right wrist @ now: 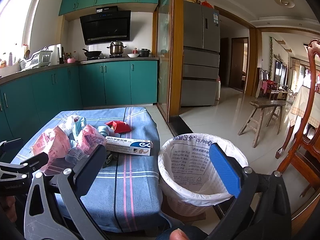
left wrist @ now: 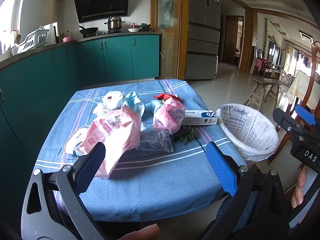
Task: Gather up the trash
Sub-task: 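Grasp the red wrapper with the right tool while the left tool grasps a white tissue bag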
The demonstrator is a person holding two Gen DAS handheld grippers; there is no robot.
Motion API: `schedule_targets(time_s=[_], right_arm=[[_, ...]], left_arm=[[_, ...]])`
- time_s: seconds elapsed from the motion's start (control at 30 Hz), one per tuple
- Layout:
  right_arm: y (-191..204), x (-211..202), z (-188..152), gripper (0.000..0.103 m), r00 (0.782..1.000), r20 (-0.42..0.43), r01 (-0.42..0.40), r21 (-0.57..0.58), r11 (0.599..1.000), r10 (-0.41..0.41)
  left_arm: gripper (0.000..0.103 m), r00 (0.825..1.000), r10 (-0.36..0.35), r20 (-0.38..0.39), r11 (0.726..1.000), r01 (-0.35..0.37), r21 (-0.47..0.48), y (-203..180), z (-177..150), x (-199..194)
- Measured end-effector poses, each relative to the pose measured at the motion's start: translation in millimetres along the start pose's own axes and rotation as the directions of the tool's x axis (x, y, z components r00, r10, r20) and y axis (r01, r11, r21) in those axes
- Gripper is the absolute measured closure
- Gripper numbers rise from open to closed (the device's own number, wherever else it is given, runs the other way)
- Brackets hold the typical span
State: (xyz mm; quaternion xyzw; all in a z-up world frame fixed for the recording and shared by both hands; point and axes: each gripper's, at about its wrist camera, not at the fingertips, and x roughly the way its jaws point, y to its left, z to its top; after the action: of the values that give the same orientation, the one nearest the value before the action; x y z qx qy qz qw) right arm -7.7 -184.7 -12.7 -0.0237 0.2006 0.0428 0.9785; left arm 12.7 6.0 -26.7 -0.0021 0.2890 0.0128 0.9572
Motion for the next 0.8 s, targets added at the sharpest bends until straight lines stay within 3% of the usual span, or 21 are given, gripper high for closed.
schedule_targets(time_s=[0.13,0.3,0.33,0.43,0.5,0.57,0.67,0.8], right_arm=[[-0.5,19.8,6.2,0.002,0.997,-0.053,-0.050,0.000,0.999,0.050],[-2.5,66.9,26.1,0.003,0.974,-0.107,-0.194,0.039,0.980,0.197],[-1.2,75.7,30.4,0.003,0.972,-0.105,-0.208,0.040,0.977,0.211],[8.7,109.9,49.8,0.023,0.970,-0.122,-0.211,0.014,0.977,0.212],[17.5,137.2,65.2,0.033,0.957,-0.155,-0.248,0.013,0.969,0.247],[25.5,165.1,76.3,0.034,0.942,-0.190,-0.275,0.032,0.961,0.276],[43.6,213.8,84.2,0.034,0.909,-0.278,-0.314,0.027,0.949,0.309],[62.2,277.3,81.0,0.030,0.850,-0.398,-0.352,0.060,0.934,0.346]], left_arm=[[0.003,0.998,0.059,-0.007,0.998,-0.059,0.004,19.1,12.2,14.2],[0.003,0.985,0.172,-0.006,0.985,-0.172,0.004,60.0,54.6,46.2],[0.004,0.987,0.159,-0.026,0.987,-0.159,-0.010,70.6,67.0,57.3],[0.019,0.993,0.094,-0.069,0.995,-0.097,-0.038,92.7,100.1,89.0],[0.027,0.992,0.077,-0.105,0.996,-0.080,-0.031,102.2,118.2,113.9],[0.030,0.985,0.090,-0.145,0.994,-0.097,-0.046,112.4,130.9,144.0],[0.028,0.972,0.020,-0.233,0.995,-0.043,-0.095,123.8,136.3,185.4],[0.022,0.939,-0.080,-0.335,0.980,0.012,-0.198,138.7,129.2,226.6]])
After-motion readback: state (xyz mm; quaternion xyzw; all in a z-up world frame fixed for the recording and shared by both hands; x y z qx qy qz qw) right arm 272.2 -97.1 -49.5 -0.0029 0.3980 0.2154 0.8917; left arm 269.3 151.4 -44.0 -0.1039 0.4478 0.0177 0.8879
